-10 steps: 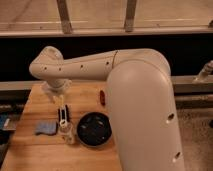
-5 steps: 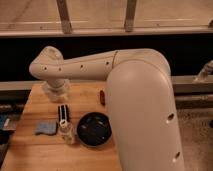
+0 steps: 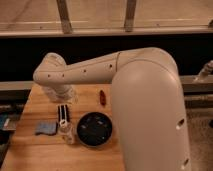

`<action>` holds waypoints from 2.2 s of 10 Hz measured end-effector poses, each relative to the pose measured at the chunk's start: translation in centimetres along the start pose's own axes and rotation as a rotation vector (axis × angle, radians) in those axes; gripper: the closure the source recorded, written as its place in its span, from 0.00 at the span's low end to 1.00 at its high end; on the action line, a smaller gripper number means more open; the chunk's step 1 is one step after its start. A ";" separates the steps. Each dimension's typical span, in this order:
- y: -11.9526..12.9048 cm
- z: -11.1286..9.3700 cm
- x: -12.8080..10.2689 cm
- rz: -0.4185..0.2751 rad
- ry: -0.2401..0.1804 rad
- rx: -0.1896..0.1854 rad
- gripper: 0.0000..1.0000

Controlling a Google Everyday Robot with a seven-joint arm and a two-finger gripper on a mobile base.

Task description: Knock the bottle over

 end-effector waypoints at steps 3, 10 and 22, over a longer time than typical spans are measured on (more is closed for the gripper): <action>1.8 0.6 4.5 0.060 0.059 -0.012 1.00; 11.7 1.2 5.3 0.003 0.131 -0.165 1.00; 10.7 2.3 -8.0 -0.275 0.078 -0.249 1.00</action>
